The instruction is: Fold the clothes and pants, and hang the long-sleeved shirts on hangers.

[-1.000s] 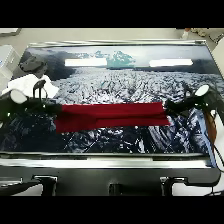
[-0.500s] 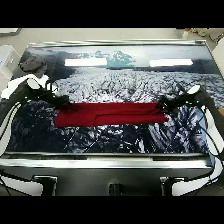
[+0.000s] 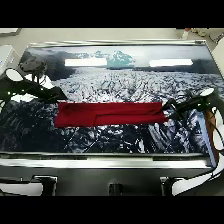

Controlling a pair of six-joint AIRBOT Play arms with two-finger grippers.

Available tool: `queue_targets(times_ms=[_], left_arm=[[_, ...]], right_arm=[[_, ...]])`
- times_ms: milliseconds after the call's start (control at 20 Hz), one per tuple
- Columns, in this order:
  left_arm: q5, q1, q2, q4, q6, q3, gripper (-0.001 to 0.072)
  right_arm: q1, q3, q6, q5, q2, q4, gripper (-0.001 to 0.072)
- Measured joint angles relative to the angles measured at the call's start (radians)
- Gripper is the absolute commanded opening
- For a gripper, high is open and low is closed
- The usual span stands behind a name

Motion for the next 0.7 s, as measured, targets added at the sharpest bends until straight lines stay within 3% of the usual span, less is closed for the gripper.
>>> queue_targets(times_ms=[50, 100, 150, 200, 250, 300, 350, 450, 500, 700], left_arm=[[-0.001, -0.008, 0.020, -0.018, 0.000, 0.002, 0.0619], [-0.001, -0.021, 0.039, -0.037, 0.000, 0.002, 0.0618], [0.000, -0.037, 0.058, -0.054, 0.000, 0.003, 0.0618], [0.001, -0.054, 0.071, -0.066, 0.000, 0.003, 0.0618], [0.006, -0.074, 0.081, -0.078, 0.000, 0.003, 0.0602], [0.015, -0.095, 0.087, -0.085, 0.000, 0.003, 0.0538], [0.030, -0.121, 0.089, -0.090, 0.000, 0.003, 0.0418], [0.083, -0.177, 0.085, -0.101, 0.000, -0.003, 0.0058], [0.118, -0.208, 0.077, -0.103, 0.000, -0.011, 0.0026], [0.283, -0.360, -0.004, -0.117, -0.028, -0.049, 0.0025]], right_arm=[[0.007, 0.000, -0.007, 0.004, -0.015, 0.026, 0.0638], [0.014, 0.000, -0.012, -0.003, -0.026, 0.036, 0.0447], [0.023, -0.001, -0.019, -0.028, -0.036, 0.049, 0.0194], [0.031, -0.002, -0.024, -0.050, -0.045, 0.066, 0.0056], [0.037, -0.003, -0.034, -0.060, -0.047, 0.080, 0.0038], [0.042, -0.001, -0.050, -0.064, -0.047, 0.103, 0.0036], [0.043, 0.002, -0.069, -0.060, -0.042, 0.133, 0.0036], [0.047, 0.014, -0.103, -0.020, -0.004, 0.192, 0.0035], [0.049, 0.019, -0.114, -0.001, 0.023, 0.206, 0.0035], [0.075, 0.029, -0.135, 0.065, 0.196, 0.253, 0.0036]])
